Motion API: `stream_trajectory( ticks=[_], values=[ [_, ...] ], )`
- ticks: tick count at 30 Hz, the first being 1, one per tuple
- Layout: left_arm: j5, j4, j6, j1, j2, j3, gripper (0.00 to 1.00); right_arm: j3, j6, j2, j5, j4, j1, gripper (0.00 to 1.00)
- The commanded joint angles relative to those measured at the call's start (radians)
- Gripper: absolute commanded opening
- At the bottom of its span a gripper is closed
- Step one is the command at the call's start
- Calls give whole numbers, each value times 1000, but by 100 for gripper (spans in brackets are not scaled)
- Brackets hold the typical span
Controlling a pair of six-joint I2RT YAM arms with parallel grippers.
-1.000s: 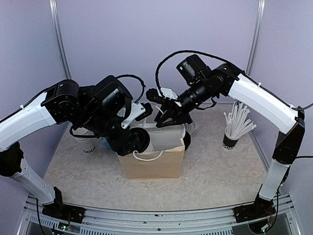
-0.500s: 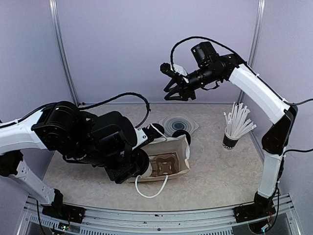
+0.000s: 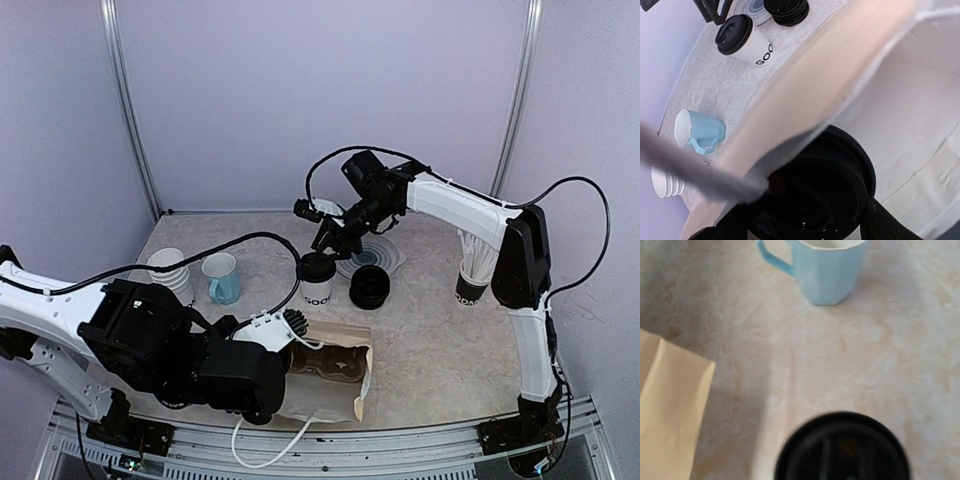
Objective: Pack the takeout coffee
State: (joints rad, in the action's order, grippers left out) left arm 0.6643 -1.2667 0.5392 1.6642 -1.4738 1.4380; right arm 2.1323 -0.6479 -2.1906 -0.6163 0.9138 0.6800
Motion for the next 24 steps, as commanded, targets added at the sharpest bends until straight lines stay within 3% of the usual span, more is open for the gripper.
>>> stream_trajectory(
  ticks=[1, 15, 24],
  values=[
    [100, 6, 37, 8, 0, -55, 52, -49, 72, -60, 0, -92, 43, 40],
    [149, 179, -81, -5, 51, -161, 52, -101, 177, -198, 37, -124, 96, 38],
    [131, 200, -131, -28, 69, -155, 52, -122, 191, -137, 89, -165, 94, 38]
  ],
)
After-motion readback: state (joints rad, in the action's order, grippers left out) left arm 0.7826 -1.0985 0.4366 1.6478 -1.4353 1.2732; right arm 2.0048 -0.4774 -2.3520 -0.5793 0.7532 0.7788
